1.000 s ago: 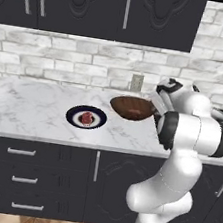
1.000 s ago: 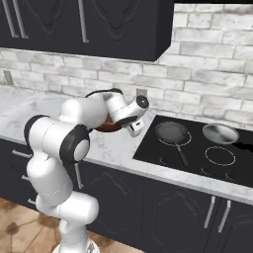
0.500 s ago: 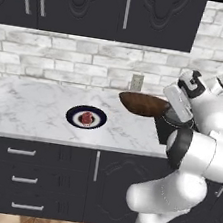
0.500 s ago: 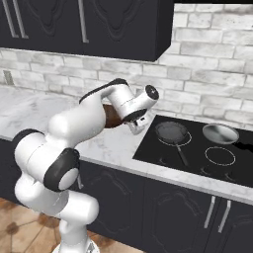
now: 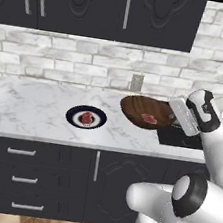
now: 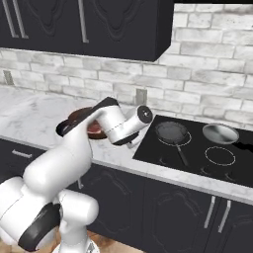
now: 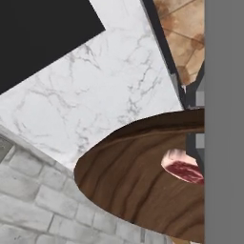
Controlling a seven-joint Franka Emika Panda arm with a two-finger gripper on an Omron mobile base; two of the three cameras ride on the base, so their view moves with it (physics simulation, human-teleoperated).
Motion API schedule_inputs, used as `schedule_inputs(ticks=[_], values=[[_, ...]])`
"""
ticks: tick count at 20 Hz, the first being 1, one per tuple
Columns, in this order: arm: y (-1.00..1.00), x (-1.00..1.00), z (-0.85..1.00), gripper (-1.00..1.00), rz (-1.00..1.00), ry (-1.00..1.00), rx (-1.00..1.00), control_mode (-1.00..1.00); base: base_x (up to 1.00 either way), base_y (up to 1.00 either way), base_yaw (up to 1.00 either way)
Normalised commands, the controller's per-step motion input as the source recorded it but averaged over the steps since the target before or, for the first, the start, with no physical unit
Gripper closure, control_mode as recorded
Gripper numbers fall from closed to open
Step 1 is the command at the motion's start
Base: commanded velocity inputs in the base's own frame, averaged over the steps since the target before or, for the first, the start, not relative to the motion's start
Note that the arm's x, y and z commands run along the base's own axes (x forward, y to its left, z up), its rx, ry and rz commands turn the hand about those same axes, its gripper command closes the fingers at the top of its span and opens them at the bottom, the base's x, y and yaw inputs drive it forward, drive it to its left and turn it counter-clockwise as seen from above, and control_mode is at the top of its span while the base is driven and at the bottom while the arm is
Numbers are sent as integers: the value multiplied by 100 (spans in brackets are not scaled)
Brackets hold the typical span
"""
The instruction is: Place one of the steaks on the plate and the other in the bowl. Then place the bowl in the fridge.
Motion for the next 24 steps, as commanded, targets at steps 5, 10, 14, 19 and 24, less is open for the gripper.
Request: schedule_inputs(ticks=[5,10,14,19,24], values=[[1,-26,-2,100,0,5,-4,-100,0,0,0],[0,-37,-20,100,0,-4,-1,-100,0,0,0],[0,-6,-2,100,0,0,0,-100,0,0,0],[0,0,0,100,0,0,0,-100,0,0,0],[0,0,0,100,0,0,0,100,-29,-21,-11]])
